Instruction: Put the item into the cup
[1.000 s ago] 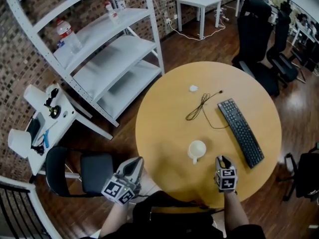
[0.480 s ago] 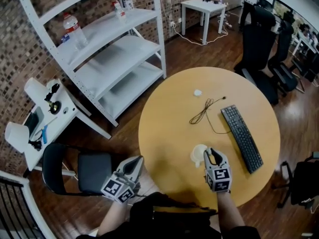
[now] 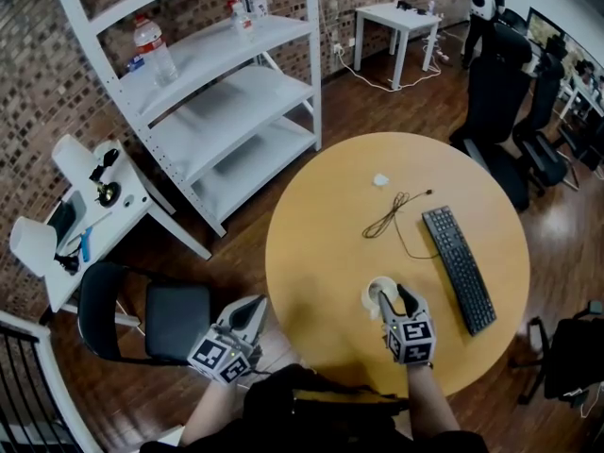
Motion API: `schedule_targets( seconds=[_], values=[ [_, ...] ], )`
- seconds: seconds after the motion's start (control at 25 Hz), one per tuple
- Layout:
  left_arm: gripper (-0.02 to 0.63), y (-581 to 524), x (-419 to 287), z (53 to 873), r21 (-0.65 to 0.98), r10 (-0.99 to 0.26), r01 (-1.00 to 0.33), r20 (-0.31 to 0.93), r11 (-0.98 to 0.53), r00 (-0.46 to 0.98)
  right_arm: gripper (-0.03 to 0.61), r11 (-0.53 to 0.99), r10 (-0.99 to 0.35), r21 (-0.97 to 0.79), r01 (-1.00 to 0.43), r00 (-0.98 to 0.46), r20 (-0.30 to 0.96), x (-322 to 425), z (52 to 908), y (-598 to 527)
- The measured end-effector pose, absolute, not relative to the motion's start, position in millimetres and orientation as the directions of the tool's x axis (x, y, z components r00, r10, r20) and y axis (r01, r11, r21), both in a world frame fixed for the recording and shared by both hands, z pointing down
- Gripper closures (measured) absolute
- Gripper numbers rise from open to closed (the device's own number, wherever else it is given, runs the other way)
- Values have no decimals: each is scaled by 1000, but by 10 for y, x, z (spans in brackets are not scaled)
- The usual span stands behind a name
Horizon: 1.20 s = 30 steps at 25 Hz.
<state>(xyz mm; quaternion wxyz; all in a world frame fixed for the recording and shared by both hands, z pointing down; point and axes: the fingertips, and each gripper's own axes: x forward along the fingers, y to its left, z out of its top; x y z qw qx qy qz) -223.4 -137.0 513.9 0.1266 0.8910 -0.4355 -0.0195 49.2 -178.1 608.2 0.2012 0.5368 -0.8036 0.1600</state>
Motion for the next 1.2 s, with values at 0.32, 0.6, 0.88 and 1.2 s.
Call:
schedule_targets(
  seconds=[0.32,0.6,0.88,1.2],
  values=[
    [621,-1511,-1957,5128,232,-729,-721,65,-653,681,390,273,-893,-128,-954,-300,334,932,5476,-1566],
    [621,-1618,-1244,4919,214,-622,-609,5,-764,783,436,50,-984,-152,-987,-75,162,1980,4911,-909],
    [621,-1510,-701,4848,208,-532,-521,2,-828,847,510,-141,-986,-161,-977,124,109,2662,4736,-203],
    [621,-1451,-515,4817,218,-527,-511,-17,-832,850,572,-218,-974,-181,-959,203,98,2927,4721,130]
  ],
)
